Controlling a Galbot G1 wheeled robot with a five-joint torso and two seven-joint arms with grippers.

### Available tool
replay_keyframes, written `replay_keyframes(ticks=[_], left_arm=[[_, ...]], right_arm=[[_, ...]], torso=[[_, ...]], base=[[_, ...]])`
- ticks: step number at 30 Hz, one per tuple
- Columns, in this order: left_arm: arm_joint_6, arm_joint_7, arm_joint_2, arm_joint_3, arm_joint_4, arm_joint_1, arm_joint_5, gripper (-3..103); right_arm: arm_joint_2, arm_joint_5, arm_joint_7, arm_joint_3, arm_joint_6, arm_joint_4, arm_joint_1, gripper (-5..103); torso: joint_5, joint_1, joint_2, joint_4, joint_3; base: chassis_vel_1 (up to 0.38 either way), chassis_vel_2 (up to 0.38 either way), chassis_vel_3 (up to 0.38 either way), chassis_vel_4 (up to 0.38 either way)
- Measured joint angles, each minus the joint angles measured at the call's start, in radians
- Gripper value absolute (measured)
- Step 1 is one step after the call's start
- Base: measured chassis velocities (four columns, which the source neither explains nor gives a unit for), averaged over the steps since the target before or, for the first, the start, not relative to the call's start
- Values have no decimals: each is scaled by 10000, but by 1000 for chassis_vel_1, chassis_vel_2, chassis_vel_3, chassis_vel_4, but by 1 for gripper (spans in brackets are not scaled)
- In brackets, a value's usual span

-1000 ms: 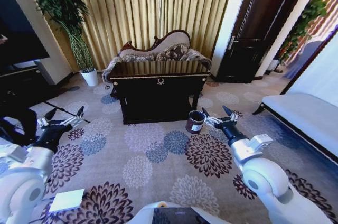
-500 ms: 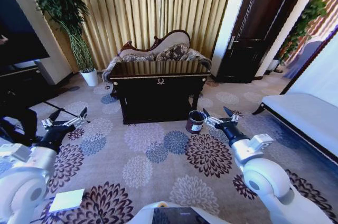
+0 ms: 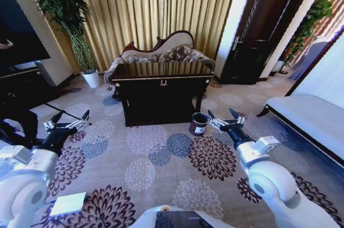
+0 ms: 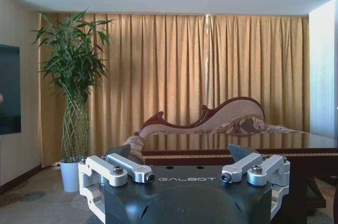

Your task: Move to the front of the table and place the trash on the table into the trash bin.

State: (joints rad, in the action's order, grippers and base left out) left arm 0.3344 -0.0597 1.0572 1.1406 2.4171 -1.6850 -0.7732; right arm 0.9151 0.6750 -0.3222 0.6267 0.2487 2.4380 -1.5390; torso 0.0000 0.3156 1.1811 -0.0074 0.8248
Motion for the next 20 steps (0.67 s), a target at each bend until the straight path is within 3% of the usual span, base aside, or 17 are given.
replay_keyframes(ticks=[20], left_arm=[[0,1,0,3,-1,0,10,100]], right_arm=[[0,-3,2,-2,0,0,1,100]], torso=[[0,0,0,0,0]], base=[[0,0,0,0]])
